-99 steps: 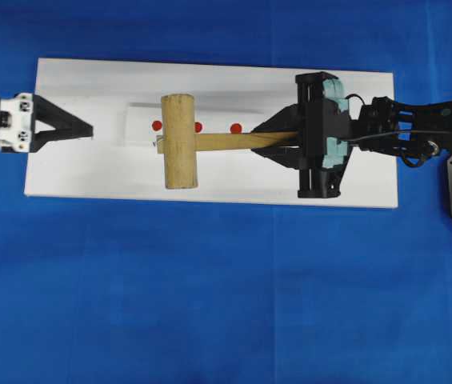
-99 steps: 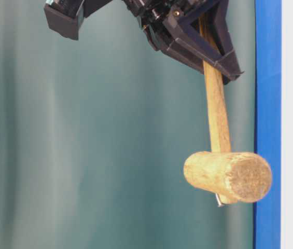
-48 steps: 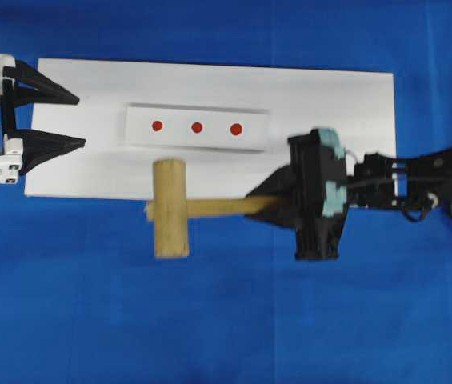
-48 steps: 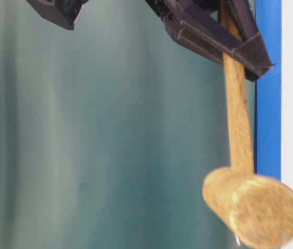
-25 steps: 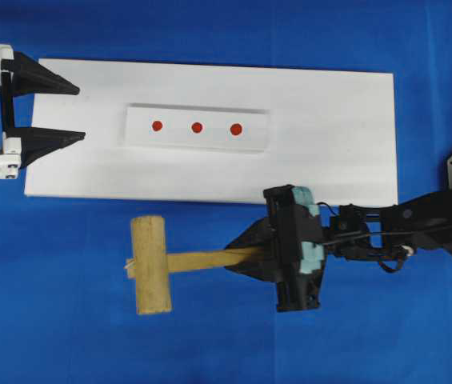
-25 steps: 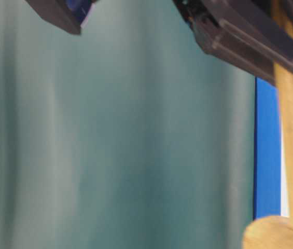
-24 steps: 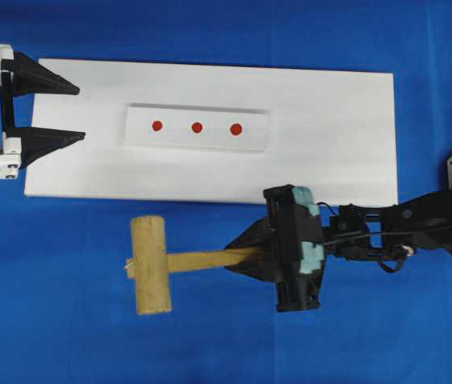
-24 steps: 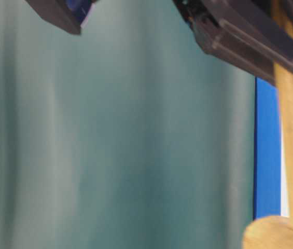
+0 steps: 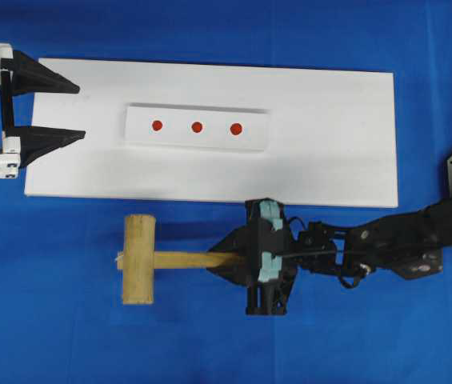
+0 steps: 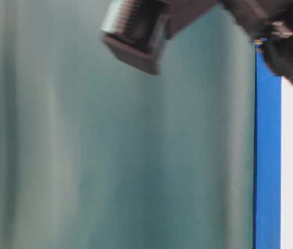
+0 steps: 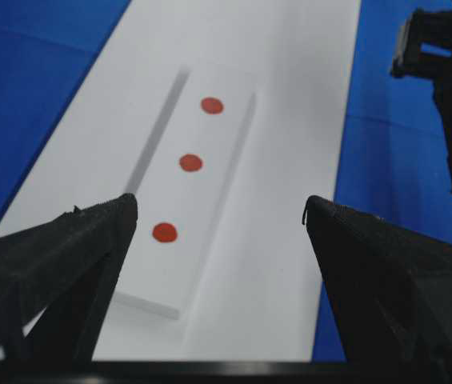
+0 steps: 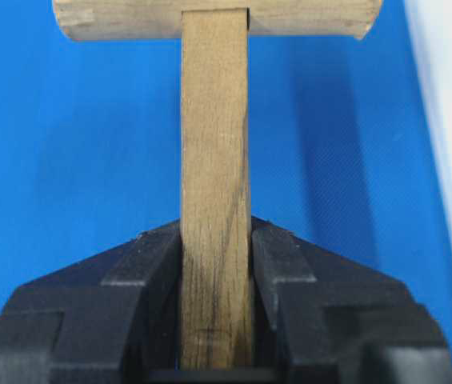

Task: Hit the mark with a hammer.
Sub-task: 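Carry the mallet off the board toward the cloth below with the right gripper, then lower the mallet onto the blue cloth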

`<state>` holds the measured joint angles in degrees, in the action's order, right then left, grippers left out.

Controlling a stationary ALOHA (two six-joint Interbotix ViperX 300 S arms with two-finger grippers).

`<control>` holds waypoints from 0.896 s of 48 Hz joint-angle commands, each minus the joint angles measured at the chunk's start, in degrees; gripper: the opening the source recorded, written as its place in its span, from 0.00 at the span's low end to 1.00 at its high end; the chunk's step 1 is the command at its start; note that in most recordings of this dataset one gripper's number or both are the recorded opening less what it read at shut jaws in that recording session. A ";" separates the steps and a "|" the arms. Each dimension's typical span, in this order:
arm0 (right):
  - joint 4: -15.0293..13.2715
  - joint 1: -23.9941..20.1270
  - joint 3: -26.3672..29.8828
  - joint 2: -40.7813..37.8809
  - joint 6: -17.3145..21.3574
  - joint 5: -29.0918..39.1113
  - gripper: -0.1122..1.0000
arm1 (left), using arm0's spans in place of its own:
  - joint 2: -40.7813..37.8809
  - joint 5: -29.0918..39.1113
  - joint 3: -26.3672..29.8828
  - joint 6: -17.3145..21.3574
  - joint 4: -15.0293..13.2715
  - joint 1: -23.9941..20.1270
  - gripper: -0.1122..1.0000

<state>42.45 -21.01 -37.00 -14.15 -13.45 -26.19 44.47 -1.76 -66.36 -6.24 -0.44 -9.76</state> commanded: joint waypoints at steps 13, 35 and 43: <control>1.85 -0.62 3.25 -3.43 0.26 -1.49 0.18 | 0.00 -0.44 0.09 0.00 -0.09 -0.18 0.83; 1.49 -0.88 3.34 -4.75 -0.18 -0.53 0.18 | 0.00 -0.53 0.09 0.26 -0.09 -0.18 0.83; 1.05 -1.32 3.34 -4.75 -0.18 -0.26 0.18 | 0.00 -0.53 0.09 0.26 -0.09 -0.44 0.83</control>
<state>43.86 -21.88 -34.72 -19.86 -13.54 -26.28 44.56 -1.76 -66.88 -6.15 -0.44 -9.84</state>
